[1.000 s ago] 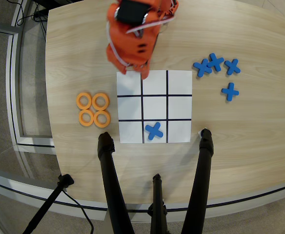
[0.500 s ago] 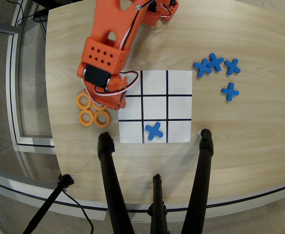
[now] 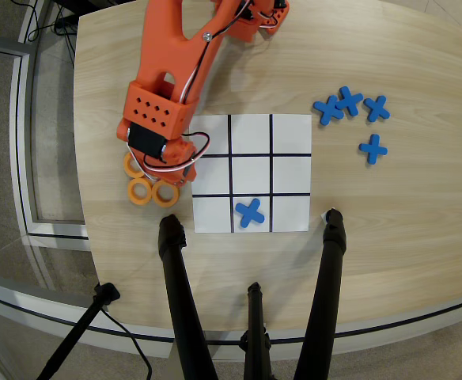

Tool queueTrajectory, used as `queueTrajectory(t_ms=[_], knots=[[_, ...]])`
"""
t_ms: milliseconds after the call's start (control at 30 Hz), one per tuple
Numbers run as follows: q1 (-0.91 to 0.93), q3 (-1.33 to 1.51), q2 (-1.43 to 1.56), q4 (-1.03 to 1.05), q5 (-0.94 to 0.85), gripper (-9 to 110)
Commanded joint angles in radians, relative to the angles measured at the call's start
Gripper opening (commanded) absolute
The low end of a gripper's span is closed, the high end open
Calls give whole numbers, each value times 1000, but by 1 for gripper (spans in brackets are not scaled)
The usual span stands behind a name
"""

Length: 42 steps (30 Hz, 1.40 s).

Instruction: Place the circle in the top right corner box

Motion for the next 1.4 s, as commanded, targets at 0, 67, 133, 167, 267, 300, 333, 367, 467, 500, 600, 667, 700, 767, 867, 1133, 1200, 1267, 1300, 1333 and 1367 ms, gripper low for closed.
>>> queueTrajectory(t_ms=[0,67,133,167,267,300,333,367,467,500,600,667,700,767,867,1133,1200,1267,1300,1333,1367], knots=[[6,-38,-11,-17,-6,18],[9,-43,-26,-21,-6,18],[11,-52,-37,-25,-6,18],[14,-55,-41,-25,-6,18],[18,-60,-52,-26,-8,18],[20,-61,-57,-29,-8,18],[21,-63,-60,-29,-8,18],[25,-64,-61,-34,-9,18],[32,-64,-61,-34,-11,18],[34,-64,-63,-34,-12,18],[40,-66,-75,-40,-15,18],[43,-66,-83,-46,-17,18],[44,-67,-86,-49,-17,18],[48,-66,-89,-55,-17,18],[51,-66,-95,-55,-20,18],[54,-48,-114,-64,-21,18],[57,-43,-114,-64,-23,18],[61,-35,-115,-64,-29,18],[63,-32,-115,-64,-31,18],[64,-28,-115,-64,-32,18],[67,-21,-115,-64,-34,18]])
